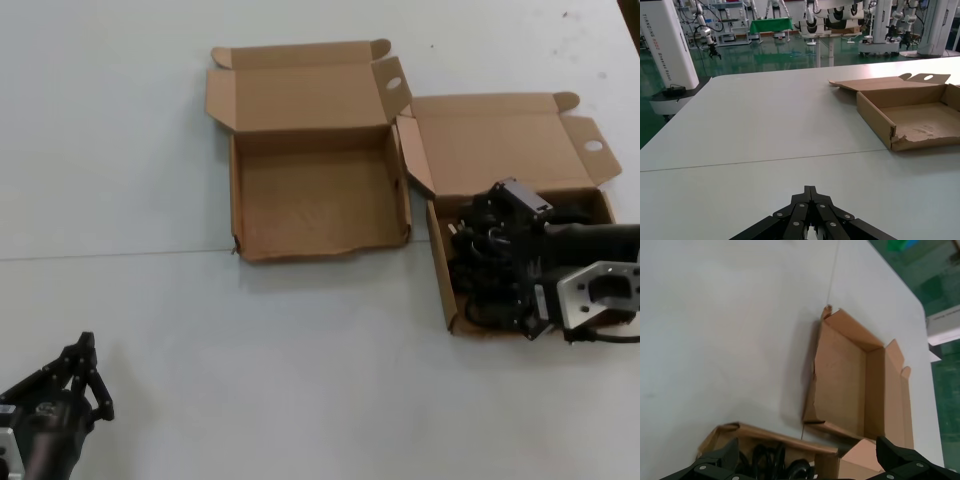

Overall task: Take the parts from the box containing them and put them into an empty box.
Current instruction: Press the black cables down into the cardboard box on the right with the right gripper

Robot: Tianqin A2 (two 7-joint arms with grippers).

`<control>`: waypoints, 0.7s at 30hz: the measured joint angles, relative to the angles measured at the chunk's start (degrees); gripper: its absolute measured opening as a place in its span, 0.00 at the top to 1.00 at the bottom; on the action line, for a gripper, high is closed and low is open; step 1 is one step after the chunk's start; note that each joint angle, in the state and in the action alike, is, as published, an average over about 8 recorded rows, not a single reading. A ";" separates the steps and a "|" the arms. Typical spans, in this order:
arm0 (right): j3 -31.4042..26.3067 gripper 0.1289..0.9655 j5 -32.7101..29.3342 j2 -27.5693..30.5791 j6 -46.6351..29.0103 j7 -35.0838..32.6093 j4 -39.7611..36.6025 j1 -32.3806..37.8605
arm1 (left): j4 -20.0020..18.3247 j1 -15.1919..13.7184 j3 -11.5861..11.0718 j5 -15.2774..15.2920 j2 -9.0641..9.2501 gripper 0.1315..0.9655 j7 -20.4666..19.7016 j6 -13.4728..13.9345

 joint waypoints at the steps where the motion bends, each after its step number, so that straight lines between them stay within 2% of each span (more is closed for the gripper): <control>1: 2.48 0.00 -2.02 -0.80 -1.43 0.00 -0.11 -1.25 | 0.00 0.00 0.00 0.00 0.00 0.97 0.00 0.00; 11: 28.81 0.00 -25.93 -13.26 -17.18 0.00 0.86 -13.27 | 0.00 0.00 0.00 0.00 0.00 0.97 0.00 0.00; 21: 57.59 0.00 -54.72 -34.39 -34.18 0.00 6.35 -21.19 | 0.00 0.00 0.00 0.00 0.00 0.97 0.00 0.00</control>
